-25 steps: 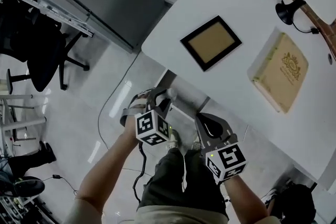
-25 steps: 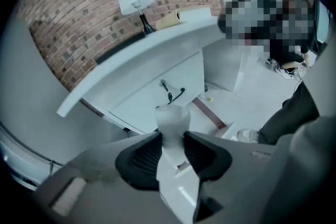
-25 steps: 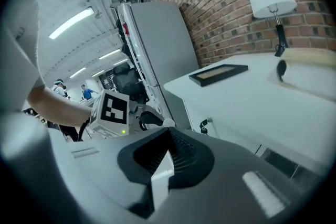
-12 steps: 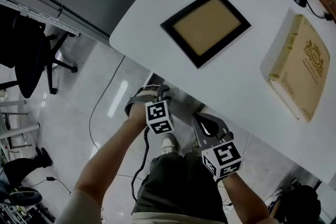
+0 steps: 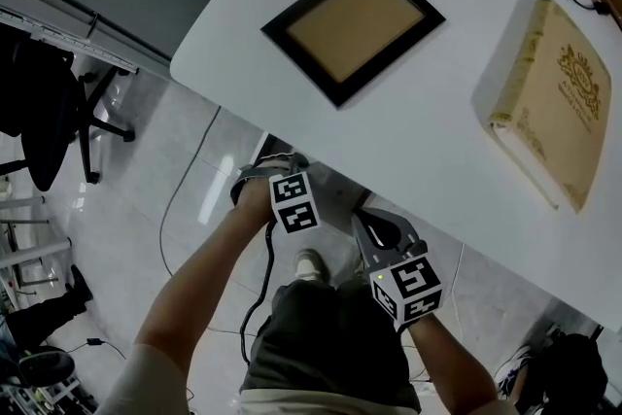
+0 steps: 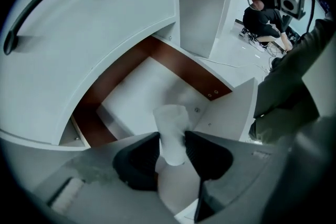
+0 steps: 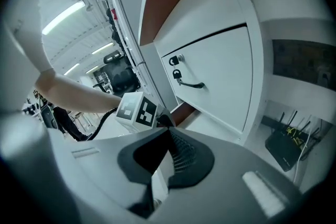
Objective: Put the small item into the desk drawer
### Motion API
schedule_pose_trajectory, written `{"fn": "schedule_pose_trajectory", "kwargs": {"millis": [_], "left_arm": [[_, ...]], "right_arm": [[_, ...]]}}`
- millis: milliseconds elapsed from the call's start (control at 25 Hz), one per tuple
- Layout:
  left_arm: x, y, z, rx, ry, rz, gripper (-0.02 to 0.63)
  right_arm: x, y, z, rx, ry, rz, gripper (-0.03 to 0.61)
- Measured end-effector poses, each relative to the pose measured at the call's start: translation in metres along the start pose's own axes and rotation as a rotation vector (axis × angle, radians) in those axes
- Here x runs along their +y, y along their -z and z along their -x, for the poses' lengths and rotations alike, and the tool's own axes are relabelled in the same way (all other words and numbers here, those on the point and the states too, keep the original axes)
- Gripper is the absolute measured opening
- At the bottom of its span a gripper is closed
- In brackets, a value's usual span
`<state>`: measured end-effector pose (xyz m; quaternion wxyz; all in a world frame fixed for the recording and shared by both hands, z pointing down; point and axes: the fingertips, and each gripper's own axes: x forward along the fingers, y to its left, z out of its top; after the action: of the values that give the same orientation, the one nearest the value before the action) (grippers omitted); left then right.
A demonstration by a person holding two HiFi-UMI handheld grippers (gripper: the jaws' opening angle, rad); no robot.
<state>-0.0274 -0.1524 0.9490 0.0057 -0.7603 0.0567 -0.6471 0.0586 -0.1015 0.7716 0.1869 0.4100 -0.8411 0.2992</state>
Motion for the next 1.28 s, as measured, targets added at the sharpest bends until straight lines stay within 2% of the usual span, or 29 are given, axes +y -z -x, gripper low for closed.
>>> {"fn": "schedule_pose_trajectory", "kwargs": {"millis": [120, 200, 280, 480, 640, 760, 840, 960, 1080, 1280], "left_arm": [[-0.002, 0.000, 0.005, 0.012, -0.010, 0.005, 0.203], [-0.002, 0.001, 0.012, 0.026, -0.029, -0.020, 0.258], [-0.003, 0.000, 0.022, 0.018, -0.034, -0.005, 0.258], [-0.009, 0.001, 0.070, -0.040, -0.024, 0.102, 0.255], [-0.012, -0.005, 0.128, -0.144, -0.042, 0.189, 0.233], [-0.010, -0.016, 0.183, -0.250, -0.071, 0.257, 0.178], [-0.012, -0.018, 0.216, -0.286, -0.088, 0.298, 0.170], [-0.012, -0.031, 0.275, -0.367, -0.132, 0.352, 0.165], [-0.011, -0.042, 0.339, -0.458, -0.191, 0.409, 0.116], [-0.011, -0.047, 0.438, -0.575, -0.255, 0.505, 0.104]], "right_arm": [[0.001, 0.001, 0.007, 0.005, 0.005, 0.012, 0.003], [0.005, -0.002, 0.013, 0.000, -0.004, -0.001, 0.003], [0.009, -0.007, 0.018, -0.003, -0.013, -0.008, 0.003], [0.028, -0.026, 0.035, 0.006, -0.036, -0.032, 0.003], [0.046, -0.060, 0.056, -0.007, -0.045, -0.005, 0.003], [0.064, -0.092, 0.076, -0.027, -0.051, 0.016, 0.003], [0.075, -0.114, 0.090, -0.042, -0.051, 0.032, 0.003], [0.090, -0.145, 0.111, -0.064, -0.038, 0.048, 0.003], [0.115, -0.180, 0.135, -0.090, -0.052, 0.070, 0.003], [0.160, -0.249, 0.183, -0.164, -0.083, 0.155, 0.003]]}}
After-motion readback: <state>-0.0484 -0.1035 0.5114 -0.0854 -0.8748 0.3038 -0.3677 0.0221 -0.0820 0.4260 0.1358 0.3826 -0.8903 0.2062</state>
